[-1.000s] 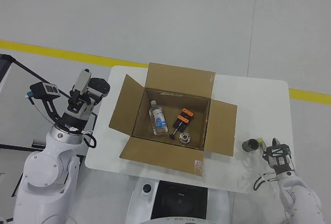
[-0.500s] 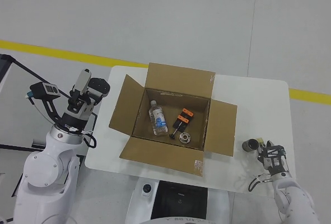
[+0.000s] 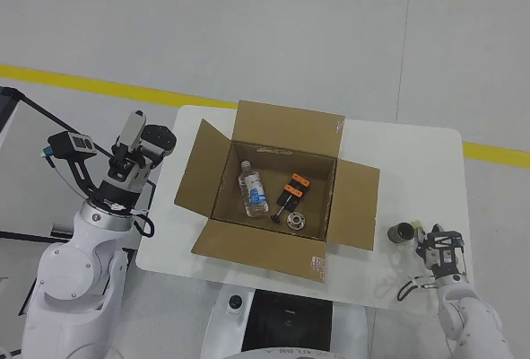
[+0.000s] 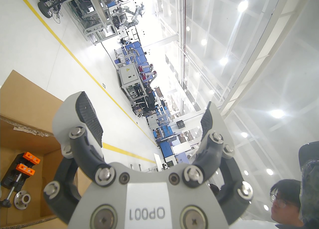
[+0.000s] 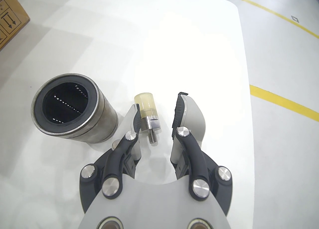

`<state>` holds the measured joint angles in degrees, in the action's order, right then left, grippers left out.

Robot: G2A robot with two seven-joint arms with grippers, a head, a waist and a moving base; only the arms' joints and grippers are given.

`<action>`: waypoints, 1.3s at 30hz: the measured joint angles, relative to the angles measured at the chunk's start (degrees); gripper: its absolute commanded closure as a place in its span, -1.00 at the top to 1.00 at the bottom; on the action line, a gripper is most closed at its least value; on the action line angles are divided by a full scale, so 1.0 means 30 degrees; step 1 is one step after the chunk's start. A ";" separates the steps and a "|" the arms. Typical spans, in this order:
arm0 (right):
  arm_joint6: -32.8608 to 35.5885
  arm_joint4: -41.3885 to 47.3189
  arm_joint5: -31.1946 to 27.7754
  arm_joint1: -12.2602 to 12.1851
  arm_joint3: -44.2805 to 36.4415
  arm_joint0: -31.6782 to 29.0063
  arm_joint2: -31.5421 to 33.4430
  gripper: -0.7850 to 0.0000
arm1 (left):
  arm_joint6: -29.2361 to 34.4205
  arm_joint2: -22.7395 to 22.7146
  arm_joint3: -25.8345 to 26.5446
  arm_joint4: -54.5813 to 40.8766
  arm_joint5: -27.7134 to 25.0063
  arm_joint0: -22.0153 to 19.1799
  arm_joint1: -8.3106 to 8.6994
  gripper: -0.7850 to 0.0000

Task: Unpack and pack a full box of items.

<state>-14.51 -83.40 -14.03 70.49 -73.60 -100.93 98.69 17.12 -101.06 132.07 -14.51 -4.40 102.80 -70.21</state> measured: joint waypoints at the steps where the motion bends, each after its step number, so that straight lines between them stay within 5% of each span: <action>1: 0.0051 0.0046 -0.0084 -0.0007 0.0086 0.0059 -0.0005 -0.33 | 0.0000 0.0000 0.0000 0.0000 0.0000 0.0000 0.0000 1.00; 14: 0.0566 0.0251 -0.0762 -0.0120 0.0791 0.0517 -0.0084 -0.32 | 0.0000 0.0000 0.0000 0.0000 0.0000 0.0000 0.0000 1.00; 18: 0.0515 0.0282 -0.0629 -0.0103 0.0848 0.0590 -0.0300 -1.00 | 0.0000 0.0000 0.0000 0.0000 0.0000 0.0000 0.0000 1.00; 31: -0.0420 0.0712 -0.0962 -0.0292 0.0136 0.0232 0.0477 -1.00 | 0.0000 0.0000 0.0000 0.0000 0.0000 0.0000 0.0000 1.00; 39: -0.0201 0.2055 -0.1872 -0.0451 -0.2873 -0.1135 0.1818 -1.00 | 0.0000 0.0000 0.0000 0.0000 0.0000 0.0000 0.0000 1.00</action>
<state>-15.11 -77.23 -19.64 69.14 -82.22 -104.33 104.15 17.12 -101.06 132.07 -14.51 -4.40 102.80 -70.21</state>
